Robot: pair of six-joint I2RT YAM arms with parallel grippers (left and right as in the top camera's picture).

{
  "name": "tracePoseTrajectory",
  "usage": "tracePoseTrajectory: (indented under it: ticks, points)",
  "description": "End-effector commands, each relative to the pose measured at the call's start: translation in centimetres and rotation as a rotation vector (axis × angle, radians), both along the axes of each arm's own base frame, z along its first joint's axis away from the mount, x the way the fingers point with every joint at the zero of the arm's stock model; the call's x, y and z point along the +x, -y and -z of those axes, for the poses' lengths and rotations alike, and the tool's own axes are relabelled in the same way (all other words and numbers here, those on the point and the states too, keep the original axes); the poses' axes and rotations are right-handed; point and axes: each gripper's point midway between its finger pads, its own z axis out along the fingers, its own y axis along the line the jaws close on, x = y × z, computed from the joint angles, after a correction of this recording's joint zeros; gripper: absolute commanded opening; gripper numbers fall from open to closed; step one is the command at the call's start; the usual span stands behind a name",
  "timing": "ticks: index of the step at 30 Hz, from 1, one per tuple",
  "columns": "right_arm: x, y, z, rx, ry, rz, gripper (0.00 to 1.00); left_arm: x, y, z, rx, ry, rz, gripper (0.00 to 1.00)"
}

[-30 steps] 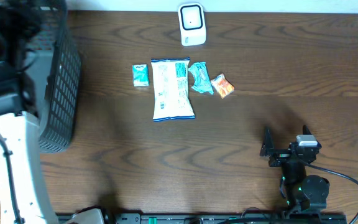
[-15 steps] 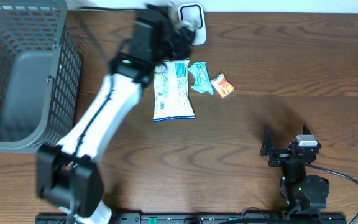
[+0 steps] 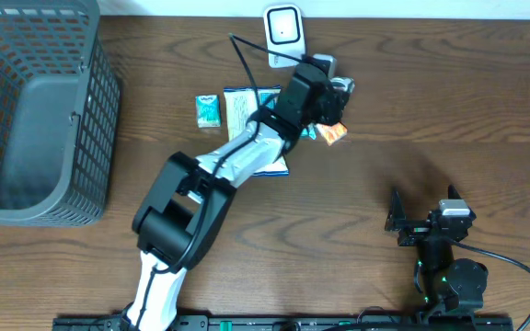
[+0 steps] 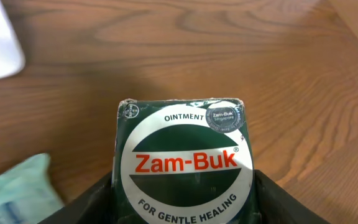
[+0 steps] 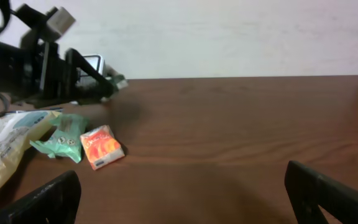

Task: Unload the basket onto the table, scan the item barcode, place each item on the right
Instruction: 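Carry the Zam-Buk tin under the scanner face with the left gripper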

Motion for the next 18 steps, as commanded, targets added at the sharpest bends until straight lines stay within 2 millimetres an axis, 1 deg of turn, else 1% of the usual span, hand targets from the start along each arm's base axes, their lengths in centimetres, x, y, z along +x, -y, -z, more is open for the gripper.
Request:
tracePoseTrajectory:
  ticks: [1, 2, 7, 8, 9, 11, 14, 15, 18]
  points:
    - [0.0, 0.2, 0.1, 0.010, -0.001, 0.012, 0.99, -1.2, 2.0, 0.5, 0.012, 0.017, 0.038, 0.56]
    - [0.0, 0.2, 0.1, 0.010, -0.001, 0.012, 0.99, -1.7, 2.5, 0.5, 0.012, 0.017, 0.050, 0.59]
    - [0.0, 0.2, 0.1, 0.010, -0.001, 0.012, 0.99, -2.9, 3.7, 0.7, 0.016, 0.010, 0.078, 0.62]
    - [0.0, 0.2, 0.1, 0.010, -0.001, 0.012, 0.99, -3.0, 3.8, 0.7, 0.017, 0.009, 0.081, 0.66]
    - [0.0, 0.2, 0.1, 0.010, -0.001, 0.012, 0.99, -3.1, 3.9, 0.7, 0.017, 0.009, 0.083, 0.71]
    - [0.0, 0.2, 0.1, 0.010, -0.001, 0.012, 0.99, -3.2, 4.0, 0.7, 0.017, 0.009, 0.085, 0.75]
    - [0.0, 0.2, 0.1, 0.010, -0.001, 0.012, 0.99, -3.2, 4.0, 0.6, 0.015, 0.011, 0.086, 0.88]
    - [0.0, 0.2, 0.1, 0.010, -0.001, 0.012, 0.99, -3.1, 4.0, 0.6, 0.015, 0.013, 0.085, 0.90]
    - [0.0, 0.2, 0.1, 0.010, -0.001, 0.012, 0.99, -2.6, 3.4, -0.6, 0.003, 0.028, 0.072, 0.90]
